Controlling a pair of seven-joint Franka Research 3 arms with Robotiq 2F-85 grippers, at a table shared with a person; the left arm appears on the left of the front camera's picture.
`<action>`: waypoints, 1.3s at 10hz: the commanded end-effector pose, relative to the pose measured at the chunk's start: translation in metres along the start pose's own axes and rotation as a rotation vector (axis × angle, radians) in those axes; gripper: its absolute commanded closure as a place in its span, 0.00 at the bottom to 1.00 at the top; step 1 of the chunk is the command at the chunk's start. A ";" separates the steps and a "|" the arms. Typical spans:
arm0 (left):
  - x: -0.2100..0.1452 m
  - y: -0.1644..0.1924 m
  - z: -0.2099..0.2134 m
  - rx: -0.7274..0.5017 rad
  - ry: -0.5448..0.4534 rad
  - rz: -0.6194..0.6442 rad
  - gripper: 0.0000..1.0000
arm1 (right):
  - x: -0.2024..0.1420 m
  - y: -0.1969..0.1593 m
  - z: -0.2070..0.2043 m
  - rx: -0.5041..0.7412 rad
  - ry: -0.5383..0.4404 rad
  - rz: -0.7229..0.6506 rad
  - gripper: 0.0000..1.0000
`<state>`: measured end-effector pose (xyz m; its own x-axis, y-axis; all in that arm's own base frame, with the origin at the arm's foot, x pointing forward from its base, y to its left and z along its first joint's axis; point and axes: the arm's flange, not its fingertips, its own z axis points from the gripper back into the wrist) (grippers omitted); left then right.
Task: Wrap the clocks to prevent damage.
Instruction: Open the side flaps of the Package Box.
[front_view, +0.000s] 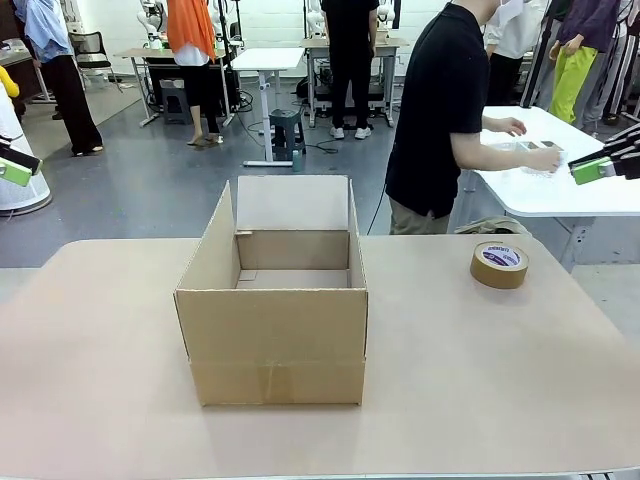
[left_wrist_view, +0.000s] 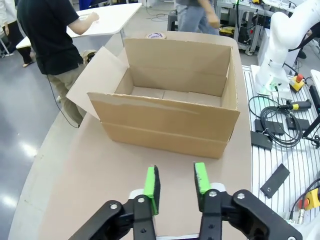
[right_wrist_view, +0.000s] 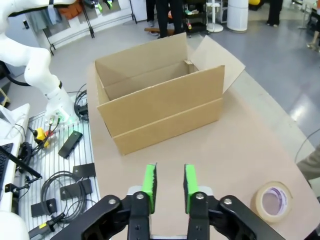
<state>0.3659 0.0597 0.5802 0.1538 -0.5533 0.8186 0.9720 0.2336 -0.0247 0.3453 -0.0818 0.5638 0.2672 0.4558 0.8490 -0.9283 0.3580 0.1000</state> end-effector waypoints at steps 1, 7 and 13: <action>0.001 -0.005 0.002 -0.009 -0.009 -0.008 1.00 | -0.004 -0.001 -0.003 0.015 0.023 0.018 1.00; 0.003 -0.005 0.002 -0.025 -0.018 -0.005 1.00 | -0.003 0.002 -0.002 0.018 0.038 0.006 1.00; 0.005 -0.005 0.002 -0.014 0.003 -0.010 1.00 | -0.003 0.001 -0.003 0.017 0.028 -0.003 1.00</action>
<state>0.3620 0.0564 0.5877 0.1405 -0.5613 0.8156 0.9764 0.2150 -0.0202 0.3448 -0.0804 0.5598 0.2783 0.4766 0.8339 -0.9311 0.3468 0.1126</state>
